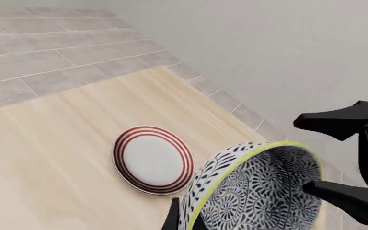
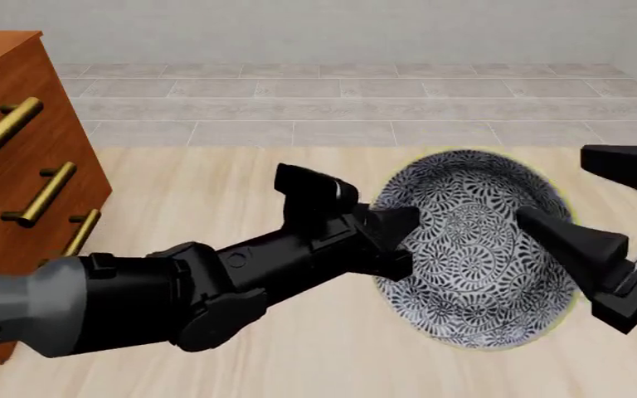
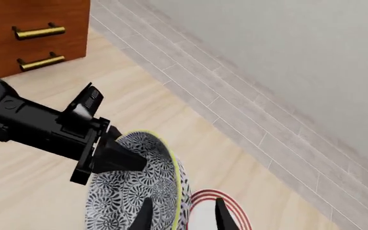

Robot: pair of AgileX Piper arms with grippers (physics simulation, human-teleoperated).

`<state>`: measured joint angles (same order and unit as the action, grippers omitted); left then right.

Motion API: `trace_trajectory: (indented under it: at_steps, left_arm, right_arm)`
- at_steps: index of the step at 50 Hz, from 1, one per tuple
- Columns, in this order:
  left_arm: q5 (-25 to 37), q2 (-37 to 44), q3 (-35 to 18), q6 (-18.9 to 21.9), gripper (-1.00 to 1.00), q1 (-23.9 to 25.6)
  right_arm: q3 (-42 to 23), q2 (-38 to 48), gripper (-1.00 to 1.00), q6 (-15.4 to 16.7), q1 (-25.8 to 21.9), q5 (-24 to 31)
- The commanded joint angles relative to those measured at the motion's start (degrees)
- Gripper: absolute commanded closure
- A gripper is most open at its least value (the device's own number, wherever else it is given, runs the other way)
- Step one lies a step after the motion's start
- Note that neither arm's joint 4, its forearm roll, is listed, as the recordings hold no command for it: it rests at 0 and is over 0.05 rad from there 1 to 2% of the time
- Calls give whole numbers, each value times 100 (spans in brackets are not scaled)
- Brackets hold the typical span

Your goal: Put the bowl on top of the cabinet.

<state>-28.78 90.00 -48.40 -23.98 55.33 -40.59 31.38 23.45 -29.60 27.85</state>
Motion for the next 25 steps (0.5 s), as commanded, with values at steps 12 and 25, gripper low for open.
trace_trajectory:
  at_steps: [12, 25]
  left_arm:
    - [65, 31, -72, 229, 100, -352]
    - [320, -10, -213, 757, 100, -828]
  right_arm:
    - [-165, -302, -100, -261, -133, 252]
    - [-455, -621, -100, -617, -527, 337]
